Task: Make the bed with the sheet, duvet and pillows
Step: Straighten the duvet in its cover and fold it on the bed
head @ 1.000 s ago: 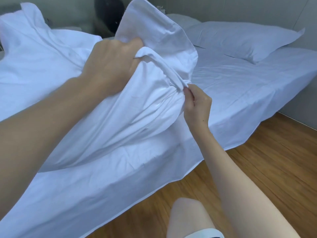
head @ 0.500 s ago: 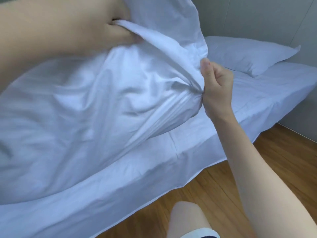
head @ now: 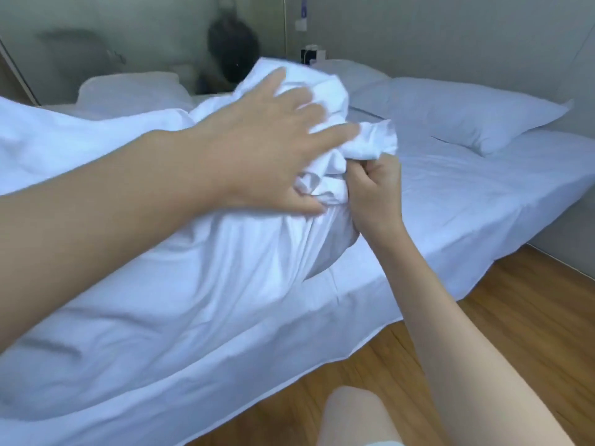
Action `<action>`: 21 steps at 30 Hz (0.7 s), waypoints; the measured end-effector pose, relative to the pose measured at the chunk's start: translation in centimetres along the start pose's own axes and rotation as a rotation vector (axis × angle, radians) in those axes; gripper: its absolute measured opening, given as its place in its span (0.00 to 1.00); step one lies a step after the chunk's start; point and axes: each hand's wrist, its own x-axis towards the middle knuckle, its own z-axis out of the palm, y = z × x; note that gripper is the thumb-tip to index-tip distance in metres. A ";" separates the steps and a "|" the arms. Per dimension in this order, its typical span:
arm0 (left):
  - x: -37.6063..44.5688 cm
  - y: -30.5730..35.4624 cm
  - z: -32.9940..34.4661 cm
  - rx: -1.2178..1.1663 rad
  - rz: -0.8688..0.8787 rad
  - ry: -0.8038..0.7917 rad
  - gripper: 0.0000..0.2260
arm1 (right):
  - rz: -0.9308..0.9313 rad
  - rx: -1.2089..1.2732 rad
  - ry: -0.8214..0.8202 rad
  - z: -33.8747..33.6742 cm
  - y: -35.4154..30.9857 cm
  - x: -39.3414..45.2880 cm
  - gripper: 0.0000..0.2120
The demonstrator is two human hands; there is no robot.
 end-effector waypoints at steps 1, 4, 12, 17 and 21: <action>-0.6 -0.2 1.4 0.033 -0.075 -0.019 0.28 | 0.007 -0.011 0.004 -0.7 0.8 -0.5 0.19; 0.6 0.8 2.7 -0.019 -0.152 -0.198 0.10 | 0.033 -0.022 0.023 -1.5 2.4 -1.8 0.21; 0.2 1.6 3.8 -0.223 -0.342 -0.075 0.14 | -0.127 -0.379 0.004 -4.3 5.1 -3.5 0.13; 0.2 2.4 3.7 -0.317 -0.305 0.061 0.10 | -0.338 -0.613 0.073 -5.3 6.8 -2.8 0.09; 0.2 2.3 4.0 -0.377 -0.317 0.108 0.08 | -0.265 -0.621 -0.033 -6.2 7.6 -2.5 0.07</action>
